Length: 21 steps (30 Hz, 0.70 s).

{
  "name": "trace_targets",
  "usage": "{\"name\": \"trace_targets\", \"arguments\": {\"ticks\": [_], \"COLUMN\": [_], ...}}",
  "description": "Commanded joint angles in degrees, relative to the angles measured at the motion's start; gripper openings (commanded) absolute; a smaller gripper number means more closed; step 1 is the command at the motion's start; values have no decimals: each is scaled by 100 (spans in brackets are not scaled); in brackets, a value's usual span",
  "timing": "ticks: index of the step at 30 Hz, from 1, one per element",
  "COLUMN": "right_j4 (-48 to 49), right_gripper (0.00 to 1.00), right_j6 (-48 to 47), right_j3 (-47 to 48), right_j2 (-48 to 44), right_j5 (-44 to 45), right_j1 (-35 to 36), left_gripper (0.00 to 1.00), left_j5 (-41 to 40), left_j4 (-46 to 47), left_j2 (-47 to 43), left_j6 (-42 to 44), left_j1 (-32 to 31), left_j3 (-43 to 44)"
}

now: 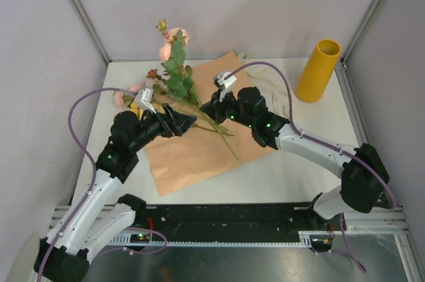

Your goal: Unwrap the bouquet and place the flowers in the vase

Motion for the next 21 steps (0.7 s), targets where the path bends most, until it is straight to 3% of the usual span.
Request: {"name": "trace_targets", "arguments": {"ticks": [1, 8, 16, 21], "right_j4": [479, 595, 1089, 1887], "right_gripper": [0, 0, 0, 0], "right_j6": [-150, -350, -323, 32], "right_j3": [240, 239, 243, 246], "right_j2": [-600, -1115, -1335, -1314], "right_j5": [380, 336, 748, 667], "right_j1": [-436, -1504, -2883, -4014], "left_gripper": [98, 100, 100, 100], "left_j5": [264, -15, -1176, -1552], "left_j4": [-508, -1184, -1616, -1660], "left_j2": [-373, -1298, -2456, -2673], "left_j6": [328, 946, 1403, 1705], "left_j1": [-39, -39, -39, -42], "left_j3": [139, -218, -614, -666]}}
